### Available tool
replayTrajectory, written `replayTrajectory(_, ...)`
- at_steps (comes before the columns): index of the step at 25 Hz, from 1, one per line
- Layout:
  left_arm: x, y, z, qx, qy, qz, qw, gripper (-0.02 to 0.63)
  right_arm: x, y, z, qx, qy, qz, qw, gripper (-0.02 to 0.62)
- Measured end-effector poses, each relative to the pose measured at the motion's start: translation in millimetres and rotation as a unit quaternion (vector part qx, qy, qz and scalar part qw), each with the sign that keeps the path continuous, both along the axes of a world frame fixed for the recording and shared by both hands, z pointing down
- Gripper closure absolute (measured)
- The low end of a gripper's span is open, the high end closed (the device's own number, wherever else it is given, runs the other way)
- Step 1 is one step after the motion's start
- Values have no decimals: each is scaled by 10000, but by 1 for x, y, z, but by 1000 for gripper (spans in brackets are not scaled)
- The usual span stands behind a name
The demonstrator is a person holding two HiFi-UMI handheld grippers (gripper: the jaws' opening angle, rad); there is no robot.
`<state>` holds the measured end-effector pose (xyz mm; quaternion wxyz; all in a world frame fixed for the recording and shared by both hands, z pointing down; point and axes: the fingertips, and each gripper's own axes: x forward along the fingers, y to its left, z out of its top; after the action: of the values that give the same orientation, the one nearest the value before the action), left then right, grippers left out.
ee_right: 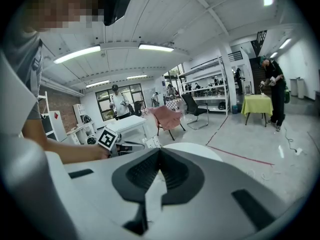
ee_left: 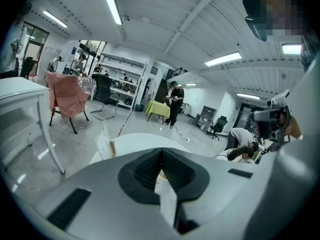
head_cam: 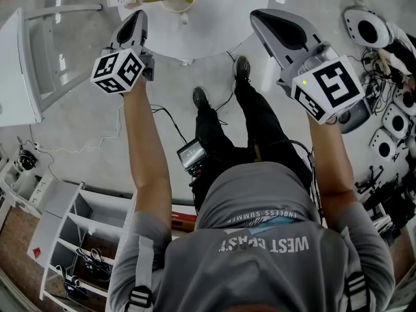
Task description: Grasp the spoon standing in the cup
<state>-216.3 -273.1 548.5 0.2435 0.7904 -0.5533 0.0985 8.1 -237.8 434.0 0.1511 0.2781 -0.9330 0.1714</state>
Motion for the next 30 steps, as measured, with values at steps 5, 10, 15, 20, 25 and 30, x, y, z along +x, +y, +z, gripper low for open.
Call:
replayTrajectory(5,-5,-6,9,-67,84,-127,9999,603,2,0,4,-48,24,14,10000,594)
replayTrajectory(10,-3,-14,16,-87,165,-169,9997,601,4,0,10,-93,43,28,9999,594)
replayTrajectory(15,-2,-21,23,-153,248,-225,9993,564,4,-1,13,-130,53,33,9999,594)
replayTrajectory(20,-1,-24,27,-159,274,-250,9992,502,5,-2,19,-164,75,37,9998,594)
replayTrajectory(25,1,-28,31,-165,302,-285,9990,472,6,-2,22,-199,86,32,9998,594)
replayTrajectory(30,3,-31,34,-175,337,-304,9988,469,7,-1,26,-245,101,33,9996,594)
